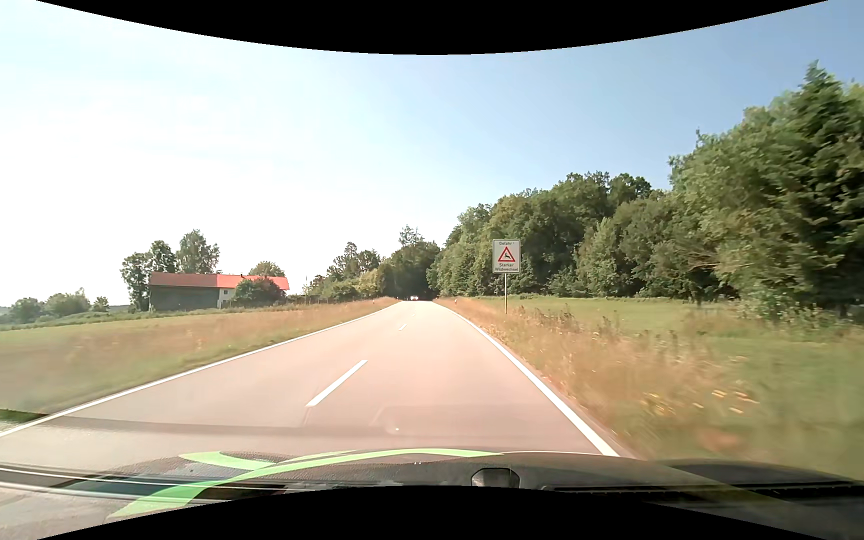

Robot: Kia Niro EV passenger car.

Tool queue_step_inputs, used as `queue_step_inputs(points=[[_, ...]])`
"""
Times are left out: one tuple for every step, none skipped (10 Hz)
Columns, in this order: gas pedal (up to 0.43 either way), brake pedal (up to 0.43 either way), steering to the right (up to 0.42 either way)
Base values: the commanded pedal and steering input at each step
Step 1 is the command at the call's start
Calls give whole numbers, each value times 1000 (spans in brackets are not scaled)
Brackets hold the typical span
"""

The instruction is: Follow the waypoints while adhering to traffic rules and regulations

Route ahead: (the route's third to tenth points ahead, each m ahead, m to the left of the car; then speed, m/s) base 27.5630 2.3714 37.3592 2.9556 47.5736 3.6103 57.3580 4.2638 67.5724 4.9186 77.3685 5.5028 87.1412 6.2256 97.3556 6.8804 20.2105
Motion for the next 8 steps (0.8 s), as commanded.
queue_step_inputs(points=[[287,0,-18],[287,0,-17],[280,0,-16],[268,0,-15],[268,0,-14],[268,0,-12],[268,0,-12],[268,0,-11]])
